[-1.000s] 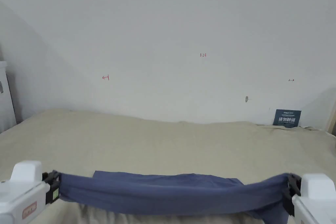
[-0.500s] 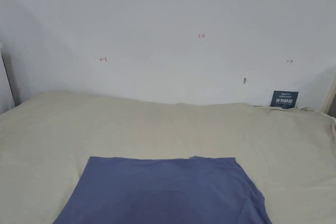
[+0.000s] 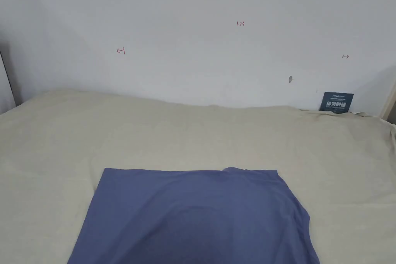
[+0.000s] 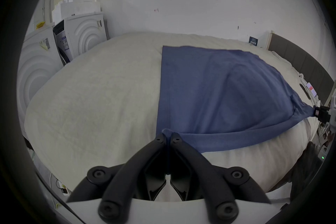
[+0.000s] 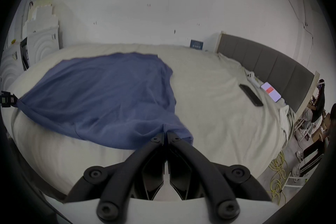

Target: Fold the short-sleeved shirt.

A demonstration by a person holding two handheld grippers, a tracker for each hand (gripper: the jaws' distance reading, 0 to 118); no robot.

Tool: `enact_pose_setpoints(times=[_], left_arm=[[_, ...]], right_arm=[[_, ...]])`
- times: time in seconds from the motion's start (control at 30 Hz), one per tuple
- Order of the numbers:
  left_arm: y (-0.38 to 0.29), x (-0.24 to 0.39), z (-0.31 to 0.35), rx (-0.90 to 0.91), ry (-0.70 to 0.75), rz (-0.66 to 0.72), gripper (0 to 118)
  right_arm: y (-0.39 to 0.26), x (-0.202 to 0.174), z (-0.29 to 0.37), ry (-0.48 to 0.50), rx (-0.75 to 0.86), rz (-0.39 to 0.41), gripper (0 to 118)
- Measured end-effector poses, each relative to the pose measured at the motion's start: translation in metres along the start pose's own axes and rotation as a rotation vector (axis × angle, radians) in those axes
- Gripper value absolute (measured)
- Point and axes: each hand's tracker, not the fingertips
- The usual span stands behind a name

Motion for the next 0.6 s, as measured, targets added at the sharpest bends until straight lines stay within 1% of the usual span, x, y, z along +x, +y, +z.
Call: enact_pose_setpoints(times=[0.1, 0.17, 0.2, 0.23, 0.27, 0.3, 0.33, 0.37, 0.4, 0.47, 0.5, 0.6], left_arm=[[-0.010, -0.005, -0.011, -0.033, -0.008, 0.030, 0], [-0.014, -0.001, -0.007, -0.032, -0.016, 0.050, 2], [-0.015, -0.002, -0.005, -0.019, -0.019, 0.055, 7], [-0.013, -0.003, -0.002, -0.015, -0.023, 0.058, 16], [-0.011, -0.004, 0.002, -0.015, -0.024, 0.059, 22], [-0.009, -0.004, 0.007, -0.017, -0.026, 0.059, 31], [-0.007, -0.006, 0.013, -0.014, -0.021, 0.057, 45], [-0.004, -0.007, 0.018, -0.001, -0.016, 0.055, 45], [-0.001, -0.007, 0.025, 0.029, -0.010, 0.053, 49], [0.009, -0.007, 0.038, 0.103, -0.003, 0.049, 61], [0.014, -0.005, 0.044, 0.140, -0.001, 0.052, 63], [0.030, -0.002, 0.053, 0.234, -0.017, 0.059, 63]], right_arm=[[-0.009, 0.000, -0.007, 0.015, -0.052, -0.018, 1], [-0.012, -0.001, -0.009, 0.018, -0.053, -0.021, 2], [-0.012, -0.001, -0.008, 0.020, -0.054, -0.018, 3], [-0.010, -0.001, -0.005, 0.021, -0.048, -0.014, 6], [-0.008, -0.001, -0.002, 0.024, -0.043, -0.012, 15], [-0.004, 0.000, 0.003, 0.031, -0.029, -0.011, 29], [0.001, 0.000, 0.009, 0.031, -0.016, -0.002, 43], [0.005, 0.000, 0.014, 0.037, 0.001, 0.002, 45], [0.011, 0.000, 0.021, 0.045, 0.026, -0.005, 47], [0.026, -0.002, 0.034, 0.063, 0.086, -0.023, 50], [0.033, -0.003, 0.038, 0.075, 0.111, -0.028, 50], [0.059, -0.011, 0.043, 0.118, 0.181, -0.066, 50]])
